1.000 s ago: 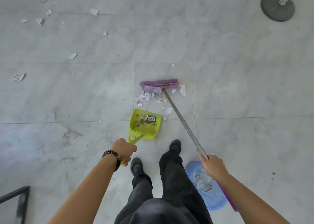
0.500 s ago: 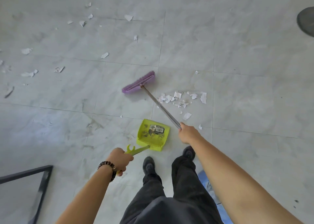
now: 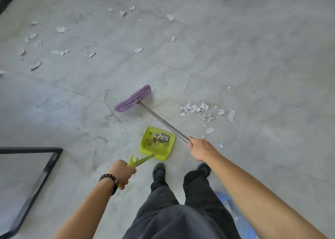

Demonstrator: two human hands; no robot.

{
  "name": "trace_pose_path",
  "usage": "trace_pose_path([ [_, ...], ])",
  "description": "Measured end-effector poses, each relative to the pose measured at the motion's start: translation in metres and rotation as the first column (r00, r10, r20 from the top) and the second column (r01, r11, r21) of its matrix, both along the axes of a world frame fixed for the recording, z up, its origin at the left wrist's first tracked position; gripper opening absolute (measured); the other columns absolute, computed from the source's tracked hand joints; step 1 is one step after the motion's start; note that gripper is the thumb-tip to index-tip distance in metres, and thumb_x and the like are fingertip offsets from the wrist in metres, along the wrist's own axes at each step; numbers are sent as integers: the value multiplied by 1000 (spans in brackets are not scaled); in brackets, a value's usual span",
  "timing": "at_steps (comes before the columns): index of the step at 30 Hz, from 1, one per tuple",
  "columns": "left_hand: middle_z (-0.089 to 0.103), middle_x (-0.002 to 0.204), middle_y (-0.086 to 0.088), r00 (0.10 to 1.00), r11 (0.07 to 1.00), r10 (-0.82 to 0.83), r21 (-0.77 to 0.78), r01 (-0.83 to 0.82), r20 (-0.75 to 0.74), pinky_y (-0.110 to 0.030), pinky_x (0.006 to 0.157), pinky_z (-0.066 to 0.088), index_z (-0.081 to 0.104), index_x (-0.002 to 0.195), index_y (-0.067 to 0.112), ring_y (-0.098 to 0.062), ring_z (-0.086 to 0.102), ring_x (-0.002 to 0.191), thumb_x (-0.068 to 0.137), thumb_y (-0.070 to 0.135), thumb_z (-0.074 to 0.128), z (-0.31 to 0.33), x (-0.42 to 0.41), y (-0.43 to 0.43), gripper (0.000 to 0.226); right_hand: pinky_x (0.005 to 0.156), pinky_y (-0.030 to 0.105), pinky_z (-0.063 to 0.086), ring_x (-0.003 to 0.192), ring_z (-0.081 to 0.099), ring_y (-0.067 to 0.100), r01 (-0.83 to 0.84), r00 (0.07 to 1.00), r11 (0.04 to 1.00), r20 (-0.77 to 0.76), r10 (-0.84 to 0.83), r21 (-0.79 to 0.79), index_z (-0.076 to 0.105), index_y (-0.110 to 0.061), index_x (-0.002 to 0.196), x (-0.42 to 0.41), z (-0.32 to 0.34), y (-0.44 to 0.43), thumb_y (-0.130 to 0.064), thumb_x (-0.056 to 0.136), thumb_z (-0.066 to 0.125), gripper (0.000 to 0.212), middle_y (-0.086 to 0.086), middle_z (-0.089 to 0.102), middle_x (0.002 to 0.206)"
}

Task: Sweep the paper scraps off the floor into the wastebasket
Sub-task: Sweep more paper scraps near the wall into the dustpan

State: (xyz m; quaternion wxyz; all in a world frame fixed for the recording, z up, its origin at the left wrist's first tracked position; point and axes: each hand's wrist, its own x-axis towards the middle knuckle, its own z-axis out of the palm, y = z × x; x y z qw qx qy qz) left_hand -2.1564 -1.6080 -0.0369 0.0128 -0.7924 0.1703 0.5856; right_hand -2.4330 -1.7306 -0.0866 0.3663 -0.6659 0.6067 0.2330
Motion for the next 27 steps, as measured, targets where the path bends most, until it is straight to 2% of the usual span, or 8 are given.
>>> trace_pose_path([
  [3, 29, 63, -5, 994, 994, 108, -7, -108, -3, -19, 46, 18, 42, 80, 9, -15, 20, 40, 83, -1, 54, 4, 8, 14, 16, 83, 39, 46, 114, 57, 34, -80, 996, 997, -45, 79, -19, 40, -25, 145, 37, -5, -16, -33, 104, 30, 42, 15, 58, 126],
  [6, 27, 64, -4, 977, 977, 214, -16, -214, -16, -19, 47, 17, 42, 83, 10, -14, 18, 44, 84, -4, 51, 10, 17, 22, 17, 73, 38, 44, 106, 59, 33, -186, 973, 982, -142, 182, -15, 46, -23, 137, 30, -9, -27, -25, 102, 34, 37, 12, 60, 118],
  [8, 26, 62, -3, 969, 969, 245, -22, -245, -20, -20, 48, 16, 43, 82, 9, -13, 18, 45, 85, -5, 50, 12, 22, 21, 16, 78, 39, 47, 108, 59, 32, -213, 956, 977, -204, 211, 12, 46, -27, 137, -1, -5, -32, -25, 101, 35, 38, 10, 60, 121],
  [12, 25, 60, -1, 982, 982, 187, -35, -188, -14, -20, 48, 15, 38, 76, 11, -13, 16, 44, 83, -8, 49, 12, 19, 8, 23, 97, 39, 44, 122, 54, 29, -185, 926, 983, -330, 181, 21, 40, -40, 143, -86, 22, -40, -40, 102, 30, 43, 5, 54, 139],
  [15, 26, 59, -1, 991, 989, 133, -58, -134, -18, -18, 47, 16, 35, 76, 12, -12, 17, 43, 83, -8, 49, 10, 11, -12, 26, 96, 37, 44, 123, 54, 27, -121, 905, 993, -413, 106, -10, 42, -42, 141, -142, 40, -35, -43, 101, 28, 42, 1, 54, 140],
  [20, 24, 59, 0, 999, 996, 37, -76, -40, -40, -17, 46, 15, 31, 72, 15, -11, 15, 43, 83, -11, 46, 8, -12, -54, 32, 86, 35, 48, 109, 61, 26, -15, 874, 994, -484, -39, -108, 51, -37, 133, -204, 63, -8, -42, 101, 30, 38, 2, 62, 125],
  [23, 23, 60, -1, 997, 993, -70, -98, 65, -44, -17, 47, 16, 32, 76, 15, -11, 14, 43, 83, -10, 46, 8, -36, -79, 30, 81, 34, 48, 105, 62, 27, 102, 882, 985, -444, -155, -142, 55, -34, 130, -227, 66, 13, -41, 101, 32, 37, 3, 63, 121],
  [27, 26, 61, -2, 970, 962, -239, -144, 231, -42, -19, 45, 18, 36, 82, 12, -13, 19, 41, 83, -8, 50, 6, -71, -111, 24, 79, 34, 46, 107, 61, 29, 381, 856, 909, -308, -415, -167, 58, -34, 129, -248, 59, 38, -44, 101, 34, 38, 4, 63, 124],
])
